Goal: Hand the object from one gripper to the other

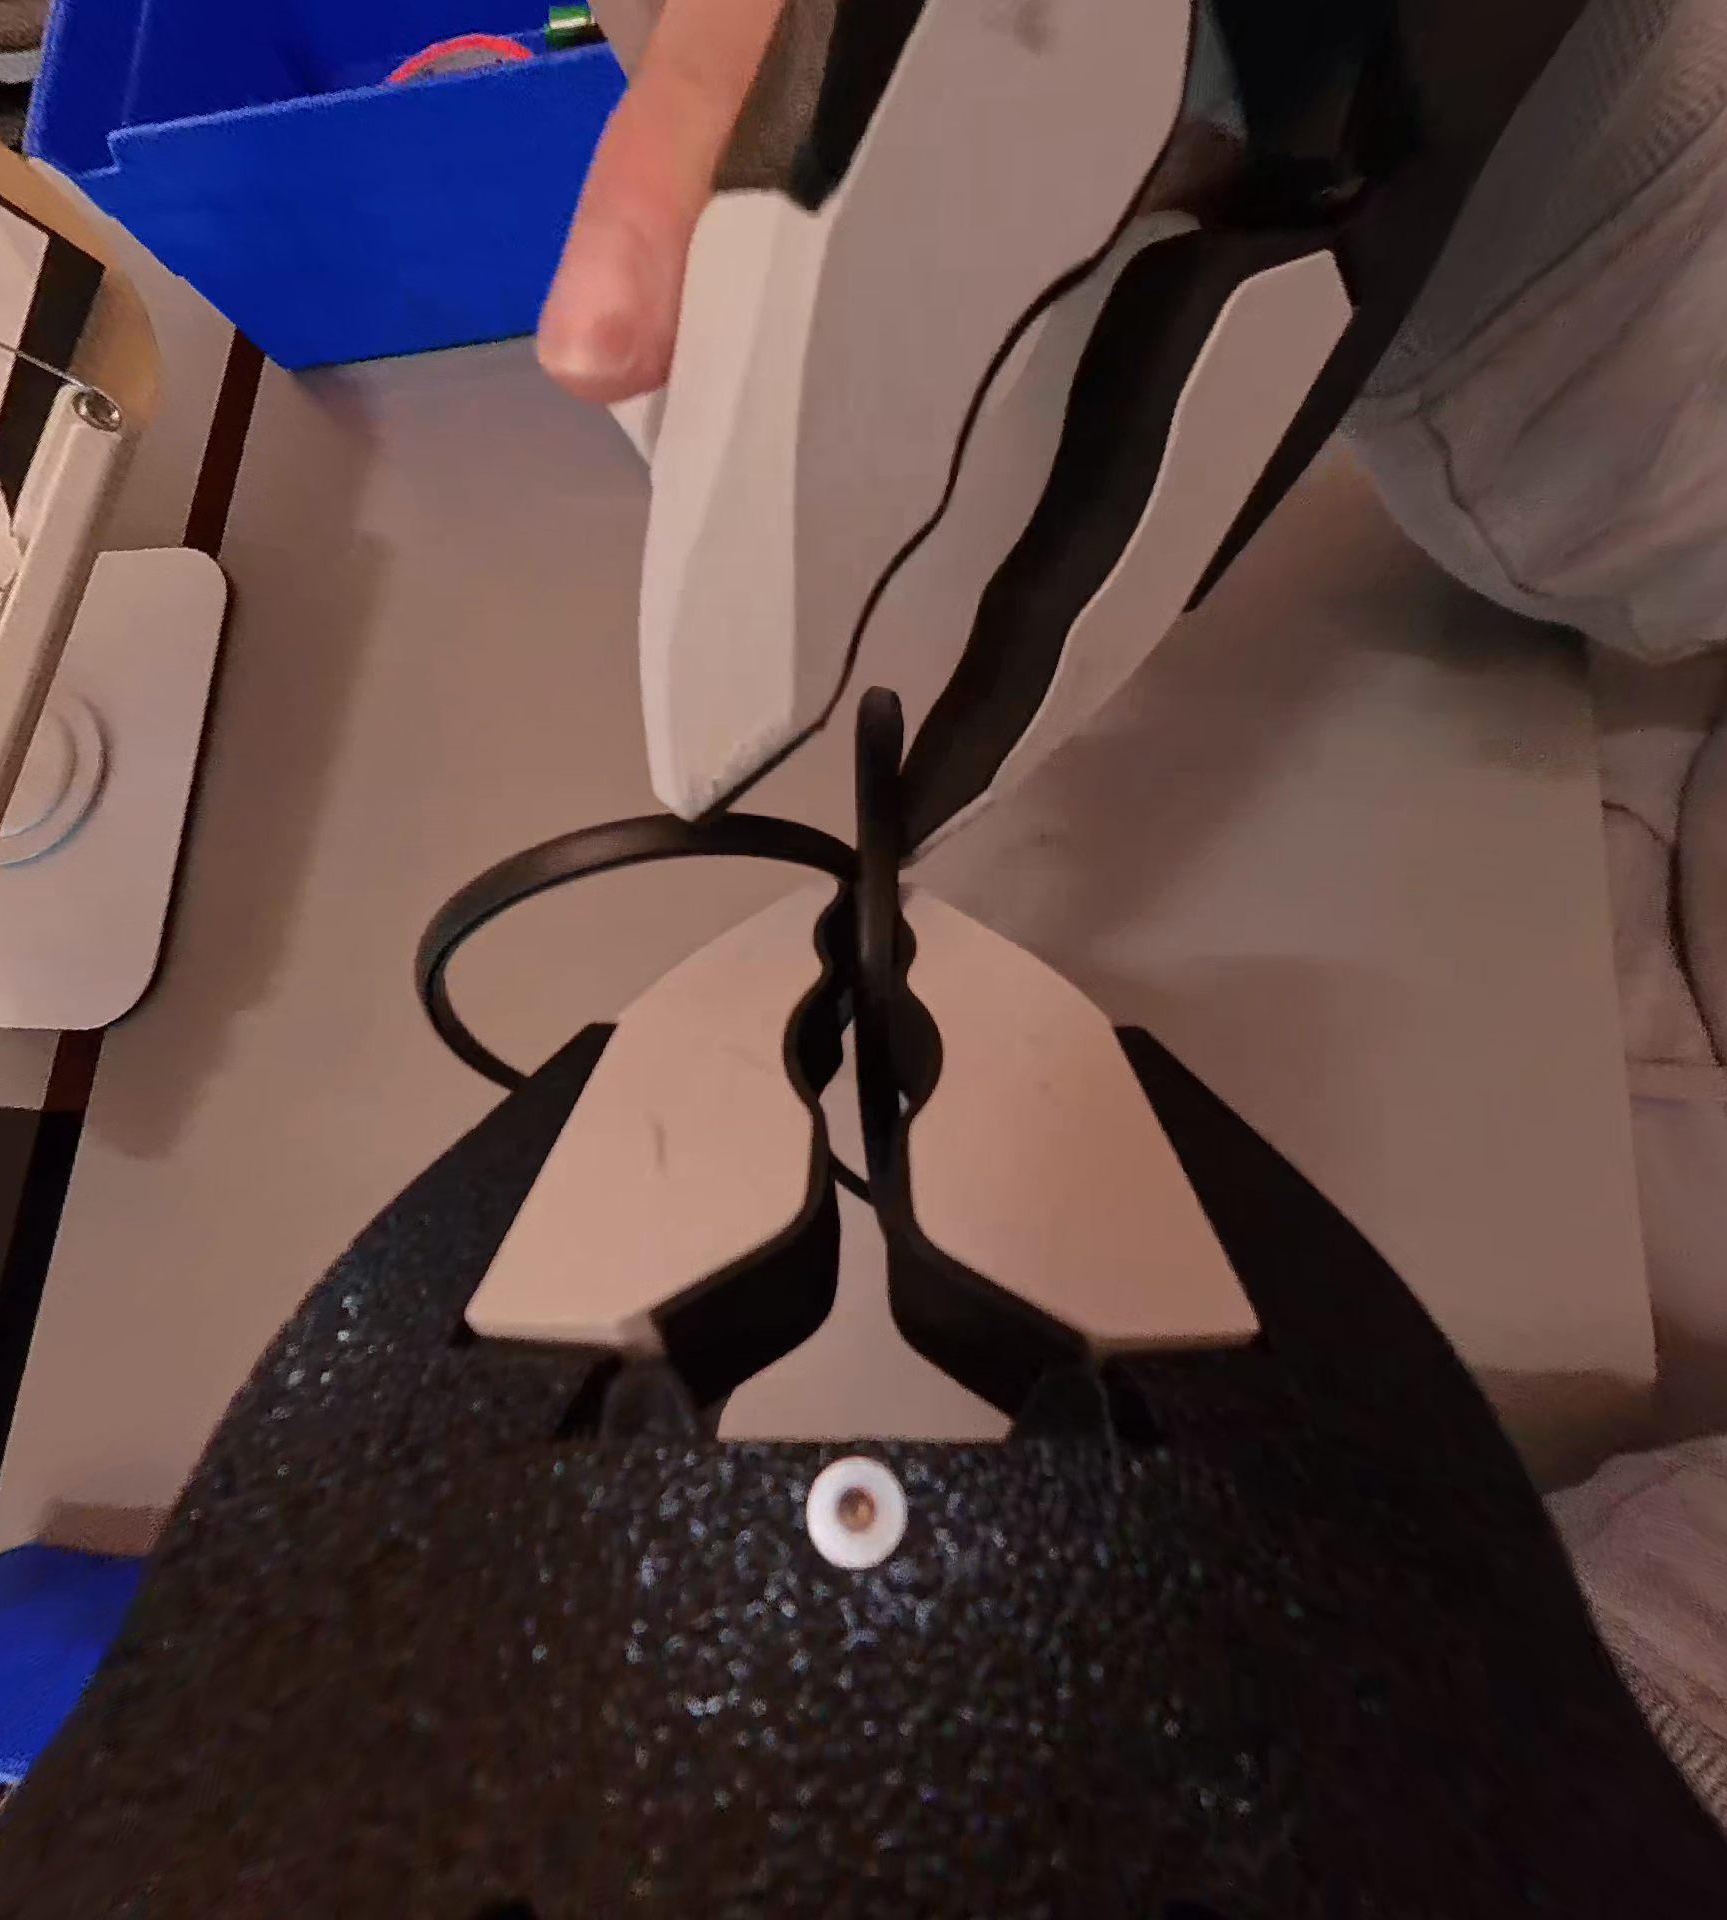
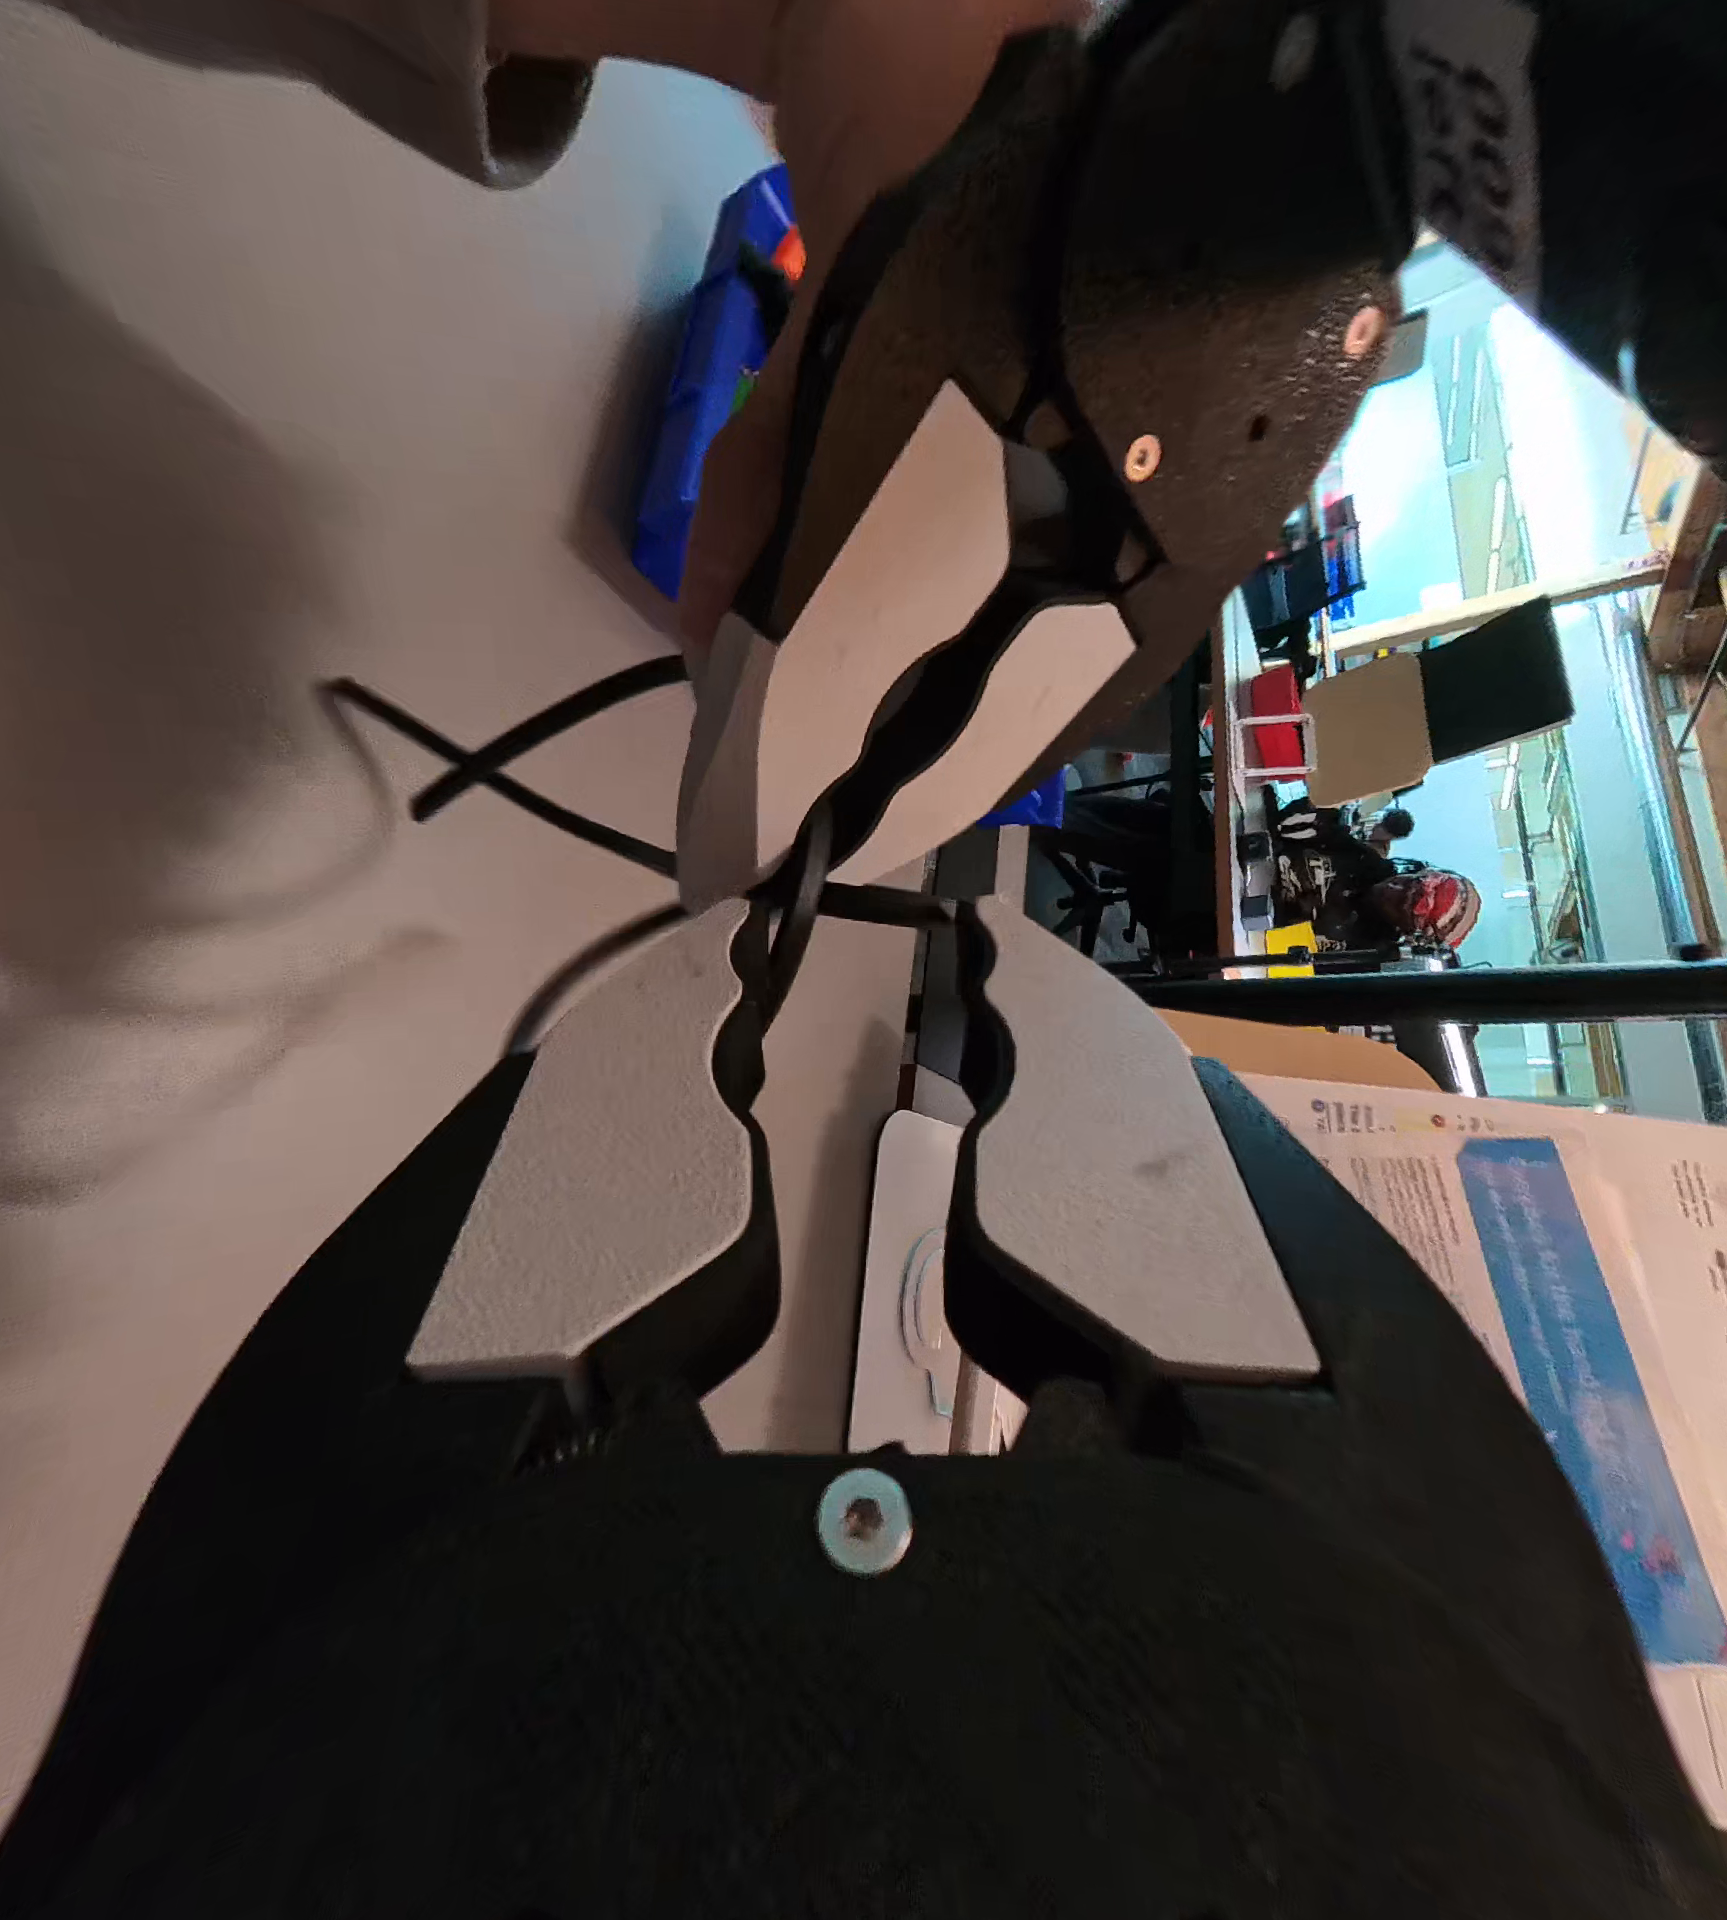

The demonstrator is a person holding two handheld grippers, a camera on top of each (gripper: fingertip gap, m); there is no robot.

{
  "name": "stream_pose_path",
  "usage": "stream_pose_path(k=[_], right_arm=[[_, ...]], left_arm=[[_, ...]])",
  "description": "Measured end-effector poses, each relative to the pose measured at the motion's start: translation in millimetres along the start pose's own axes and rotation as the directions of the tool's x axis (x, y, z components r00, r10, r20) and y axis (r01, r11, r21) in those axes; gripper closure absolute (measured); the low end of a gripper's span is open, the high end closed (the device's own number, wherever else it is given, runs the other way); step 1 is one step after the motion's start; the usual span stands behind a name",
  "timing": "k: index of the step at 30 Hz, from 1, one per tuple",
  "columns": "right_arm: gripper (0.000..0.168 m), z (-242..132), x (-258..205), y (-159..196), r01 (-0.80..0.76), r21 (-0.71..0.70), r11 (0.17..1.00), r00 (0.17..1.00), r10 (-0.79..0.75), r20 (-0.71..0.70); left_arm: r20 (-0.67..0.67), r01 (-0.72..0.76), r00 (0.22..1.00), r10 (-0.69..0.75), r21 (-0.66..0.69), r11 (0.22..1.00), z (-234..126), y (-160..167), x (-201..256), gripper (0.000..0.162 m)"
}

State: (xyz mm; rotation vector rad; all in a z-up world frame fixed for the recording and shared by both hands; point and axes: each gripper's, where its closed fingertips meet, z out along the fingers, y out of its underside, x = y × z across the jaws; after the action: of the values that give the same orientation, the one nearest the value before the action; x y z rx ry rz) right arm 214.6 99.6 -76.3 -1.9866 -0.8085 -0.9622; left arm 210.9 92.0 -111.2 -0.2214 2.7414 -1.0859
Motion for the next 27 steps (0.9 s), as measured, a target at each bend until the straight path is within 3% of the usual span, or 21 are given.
stream_pose_path(k=[6,11,15,20,22,23,27], right_arm=[[0.132,10,-5,13,0.051,-0.121,0.991,0.999,-0.049,0.022],[0.121,20,-8,17,0.094,-0.16,0.983,0.996,-0.09,0.028],[0.111,29,-5,7,0.16,-0.093,0.983,0.987,-0.161,-0.01],[0.119,26,-2,0,0.193,-0.037,0.981,0.98,-0.194,-0.038],[0.142,22,5,-4,0.216,-0.05,0.975,0.972,-0.22,-0.083],[0.145,21,3,-5,0.216,-0.051,0.975,0.973,-0.219,-0.073],[0.139,27,-1,-8,0.252,-0.066,0.965,0.965,-0.256,-0.056]], left_arm=[[0.032,0.027,0.999,-0.024,-0.095,0.995,-3,19,-5,0.159],[-0.013,0.051,0.999,-0.052,-0.062,0.997,-5,17,-1,0.159],[-0.083,0.066,0.994,-0.068,-0.024,0.998,-5,13,6,0.159],[-0.168,0.109,0.981,-0.101,0.039,0.993,-10,12,10,0.159],[-0.227,0.122,0.967,-0.113,0.022,0.992,-12,16,17,0.159],[-0.232,0.12,0.966,-0.115,0.01,0.993,-11,20,18,0.158],[-0.3,0.127,0.946,-0.121,-0.001,0.992,-11,19,28,0.158]])
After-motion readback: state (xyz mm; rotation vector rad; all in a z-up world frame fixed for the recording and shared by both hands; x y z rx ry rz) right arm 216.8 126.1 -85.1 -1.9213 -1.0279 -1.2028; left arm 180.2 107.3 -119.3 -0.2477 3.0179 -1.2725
